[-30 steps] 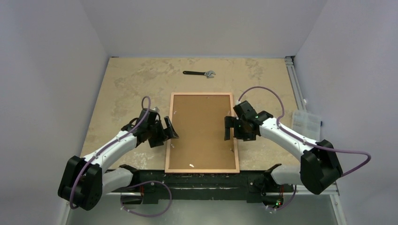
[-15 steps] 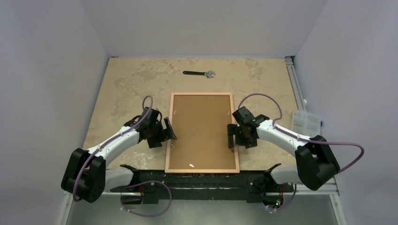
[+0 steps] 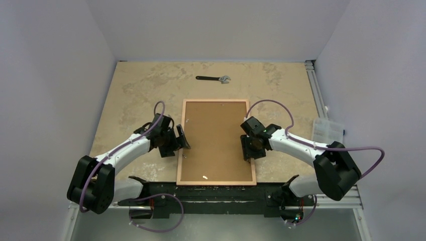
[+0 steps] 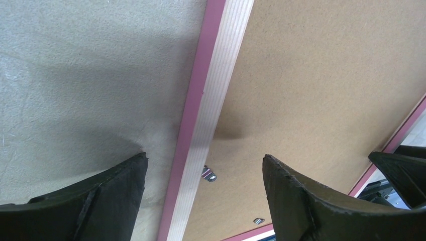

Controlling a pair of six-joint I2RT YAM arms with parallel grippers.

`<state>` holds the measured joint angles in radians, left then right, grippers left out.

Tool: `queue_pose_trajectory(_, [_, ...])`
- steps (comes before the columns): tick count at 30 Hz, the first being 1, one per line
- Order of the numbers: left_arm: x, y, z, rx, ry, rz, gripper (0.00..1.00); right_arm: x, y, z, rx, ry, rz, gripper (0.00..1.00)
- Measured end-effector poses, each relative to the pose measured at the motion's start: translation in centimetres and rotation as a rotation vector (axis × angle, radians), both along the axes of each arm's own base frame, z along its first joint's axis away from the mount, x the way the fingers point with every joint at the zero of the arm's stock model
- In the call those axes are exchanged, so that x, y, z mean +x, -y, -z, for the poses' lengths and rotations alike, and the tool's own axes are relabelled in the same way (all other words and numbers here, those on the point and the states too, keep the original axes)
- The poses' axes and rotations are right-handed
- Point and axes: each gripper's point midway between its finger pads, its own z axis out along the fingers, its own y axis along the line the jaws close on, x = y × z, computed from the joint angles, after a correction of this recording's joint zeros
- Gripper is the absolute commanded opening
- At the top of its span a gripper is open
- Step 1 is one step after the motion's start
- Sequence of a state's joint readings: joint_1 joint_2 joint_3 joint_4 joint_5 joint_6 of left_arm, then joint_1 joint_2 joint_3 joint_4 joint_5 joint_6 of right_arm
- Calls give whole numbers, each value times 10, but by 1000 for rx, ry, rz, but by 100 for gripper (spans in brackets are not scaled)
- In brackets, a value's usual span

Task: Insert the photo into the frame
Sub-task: Install the photo frame at the center of the board.

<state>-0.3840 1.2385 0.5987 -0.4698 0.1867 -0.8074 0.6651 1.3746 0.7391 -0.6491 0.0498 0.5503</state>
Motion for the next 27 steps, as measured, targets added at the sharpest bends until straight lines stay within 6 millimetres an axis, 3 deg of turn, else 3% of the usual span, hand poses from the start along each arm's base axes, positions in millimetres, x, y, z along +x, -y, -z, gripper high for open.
queue_pose_trajectory(7, [0,0,0,1,1,5,82,-1,0,-1,-10,6,-9,56])
queue_pose_trajectory(11, [0,0,0,2,1,6,82,-6,-2,-2,-6,-4,-18,57])
queue_pose_trajectory(18, [0,0,1,3,-6,7,81,-12,-1,-1,4,-21,-20,48])
queue_pose_trajectory(27, [1,3,1,-6,-3,12,81,-10,3,0,-25,-20,12,28])
